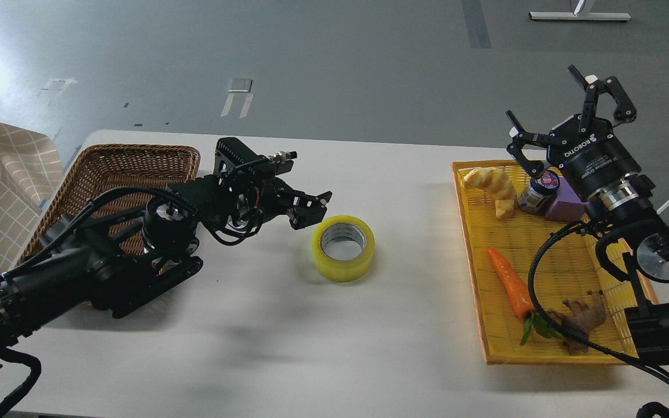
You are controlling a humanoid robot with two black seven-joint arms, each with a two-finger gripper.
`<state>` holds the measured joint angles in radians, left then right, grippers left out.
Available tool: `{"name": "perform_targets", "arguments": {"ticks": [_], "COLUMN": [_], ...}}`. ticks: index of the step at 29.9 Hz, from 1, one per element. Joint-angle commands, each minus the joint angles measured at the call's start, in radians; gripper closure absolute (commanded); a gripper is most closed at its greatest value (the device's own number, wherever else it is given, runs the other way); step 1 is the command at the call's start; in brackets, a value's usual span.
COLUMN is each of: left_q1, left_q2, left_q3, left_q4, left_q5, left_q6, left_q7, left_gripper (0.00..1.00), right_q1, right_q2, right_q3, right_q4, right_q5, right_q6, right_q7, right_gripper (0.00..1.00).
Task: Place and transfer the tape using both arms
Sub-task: 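Reach the left gripper toward the tape roll on the table, then grasp the tape roll's rim with the left gripper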
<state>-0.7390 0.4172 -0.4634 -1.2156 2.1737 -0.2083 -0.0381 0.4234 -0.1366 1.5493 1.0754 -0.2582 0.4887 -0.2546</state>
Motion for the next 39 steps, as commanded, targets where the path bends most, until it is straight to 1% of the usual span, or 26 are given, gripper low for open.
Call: {"name": "perform_targets", "arguments": {"ticks": [1, 3, 8, 15, 19, 23, 25, 27, 28, 29, 30, 39], "left_q1": [0.006, 0.010, 0.007, 0.010, 0.012, 0.012, 0.012, 0.012, 0.012, 0.012, 0.012, 0.035], "left_q2": [-0.029, -0.041, -0.041, -0.044, -0.057, -0.074, -0.080, -0.084, -0.086, -0.086, -0.087, -0.086], "left_q3": [0.000, 0.005, 0.060, 0.061, 0.063, 0.065, 0.065, 0.065, 0.065, 0.065, 0.065, 0.068], "left_q4": [-0.001, -0.001, 0.001, 0.011, 0.016, 0.019, 0.031, 0.042, 0.051, 0.057, 0.059, 0.062], "left_q5": [0.000, -0.002, 0.000, -0.002, -0.002, -0.003, -0.003, -0.003, -0.003, -0.003, -0.003, -0.003], "left_q6": [-0.040, -0.054, -0.053, -0.056, -0.056, -0.056, -0.056, -0.056, -0.056, -0.056, -0.056, -0.056], "left_q7": [0.000, 0.000, -0.005, 0.000, 0.003, 0.000, 0.000, 0.000, 0.000, 0.000, 0.000, 0.000], "left_gripper": [0.00, 0.00, 0.00, 0.01, 0.03, 0.12, 0.15, 0.15, 0.17, 0.21, 0.22, 0.22], "right_q1": [-0.005, -0.011, -0.012, -0.015, -0.015, -0.015, -0.015, -0.014, -0.014, -0.014, -0.014, -0.014], "right_q2": [0.000, -0.001, -0.001, 0.000, 0.000, 0.000, 0.000, 0.000, 0.000, 0.000, 0.000, -0.001], "right_q3": [0.000, 0.002, 0.000, 0.000, 0.000, 0.000, 0.000, 0.002, 0.000, 0.000, 0.002, 0.002], "right_q4": [0.000, 0.000, -0.003, -0.006, -0.006, -0.006, -0.008, -0.006, -0.006, -0.006, -0.006, -0.006], "right_q5": [0.001, 0.001, 0.001, 0.001, 0.001, 0.001, 0.001, 0.001, 0.001, 0.001, 0.001, 0.001], "right_q6": [0.000, 0.000, 0.000, 0.000, 0.000, 0.000, 0.000, 0.000, 0.000, 0.000, 0.000, 0.000], "right_q7": [0.000, 0.000, 0.001, 0.002, 0.002, 0.002, 0.002, 0.002, 0.002, 0.002, 0.002, 0.002], "right_gripper": [0.00, 0.00, 0.00, 0.00, 0.00, 0.00, 0.00, 0.00, 0.00, 0.00, 0.00, 0.00]}}
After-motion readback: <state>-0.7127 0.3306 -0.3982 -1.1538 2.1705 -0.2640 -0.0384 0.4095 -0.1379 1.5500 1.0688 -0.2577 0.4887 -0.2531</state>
